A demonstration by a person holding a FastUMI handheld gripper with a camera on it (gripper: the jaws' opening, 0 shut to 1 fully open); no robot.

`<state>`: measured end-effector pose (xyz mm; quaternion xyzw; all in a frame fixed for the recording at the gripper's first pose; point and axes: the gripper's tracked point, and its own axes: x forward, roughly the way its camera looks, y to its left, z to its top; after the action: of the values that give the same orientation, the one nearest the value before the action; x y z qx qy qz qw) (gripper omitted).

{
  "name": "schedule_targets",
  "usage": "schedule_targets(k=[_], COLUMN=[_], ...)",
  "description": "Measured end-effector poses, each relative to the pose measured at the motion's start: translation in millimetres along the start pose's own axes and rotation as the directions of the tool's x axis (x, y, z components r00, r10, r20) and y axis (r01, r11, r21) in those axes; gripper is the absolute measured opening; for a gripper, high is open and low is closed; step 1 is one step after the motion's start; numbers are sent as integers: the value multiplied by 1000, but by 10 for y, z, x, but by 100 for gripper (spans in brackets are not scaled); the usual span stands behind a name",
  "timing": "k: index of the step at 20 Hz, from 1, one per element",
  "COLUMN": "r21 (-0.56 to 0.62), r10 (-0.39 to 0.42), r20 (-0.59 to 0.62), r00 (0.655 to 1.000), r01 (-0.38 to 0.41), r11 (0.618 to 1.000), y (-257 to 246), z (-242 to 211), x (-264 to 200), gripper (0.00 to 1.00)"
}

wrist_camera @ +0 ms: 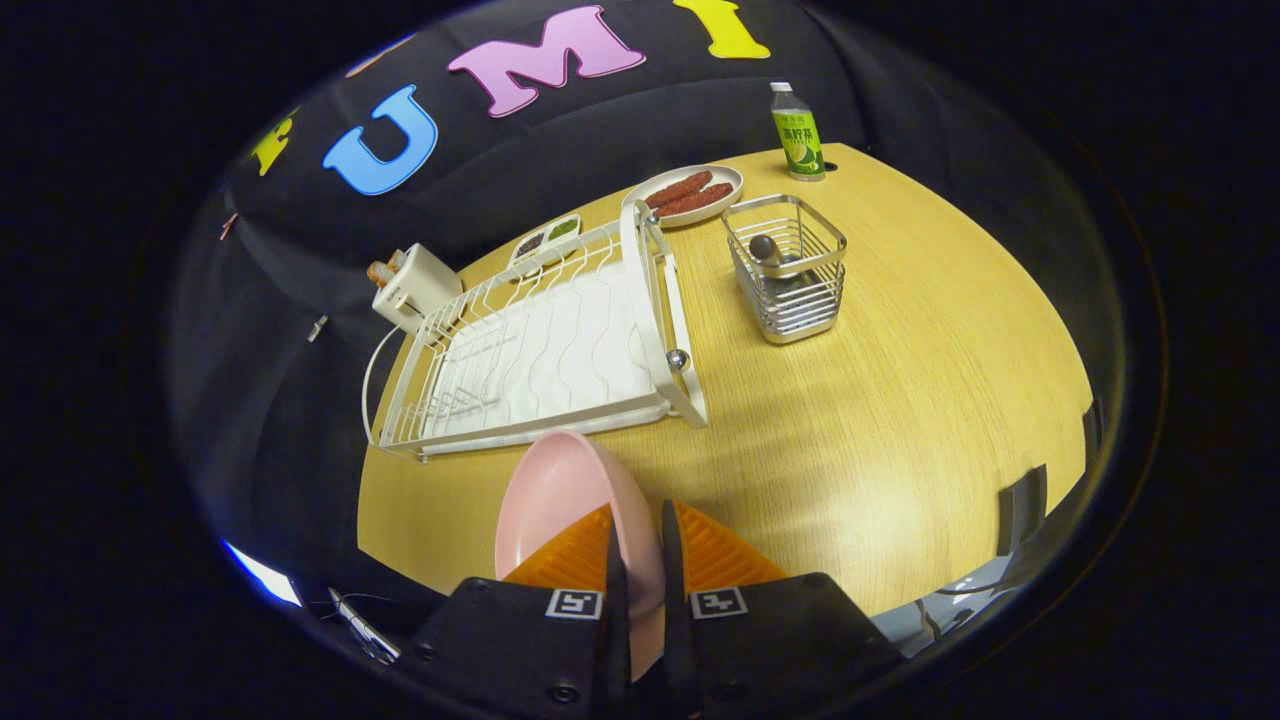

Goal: Take the plate from the dish rack, then take the spoon from the basket and place it into the plate.

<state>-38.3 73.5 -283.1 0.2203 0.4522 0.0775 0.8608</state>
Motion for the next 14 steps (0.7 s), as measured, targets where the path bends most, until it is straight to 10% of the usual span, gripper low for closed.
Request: schedule_targets(k=[9, 12, 14], r21=[7, 6, -14], r10=[12, -3, -24], r20=[-23, 3, 17], r00=[1000, 1000, 1000], r01=[-12, 3, 25], r11=[1000, 1000, 1000], y=[-68, -116, -173], z=[-107, -54, -26], x=[284, 275, 230], gripper=[20, 37, 74])
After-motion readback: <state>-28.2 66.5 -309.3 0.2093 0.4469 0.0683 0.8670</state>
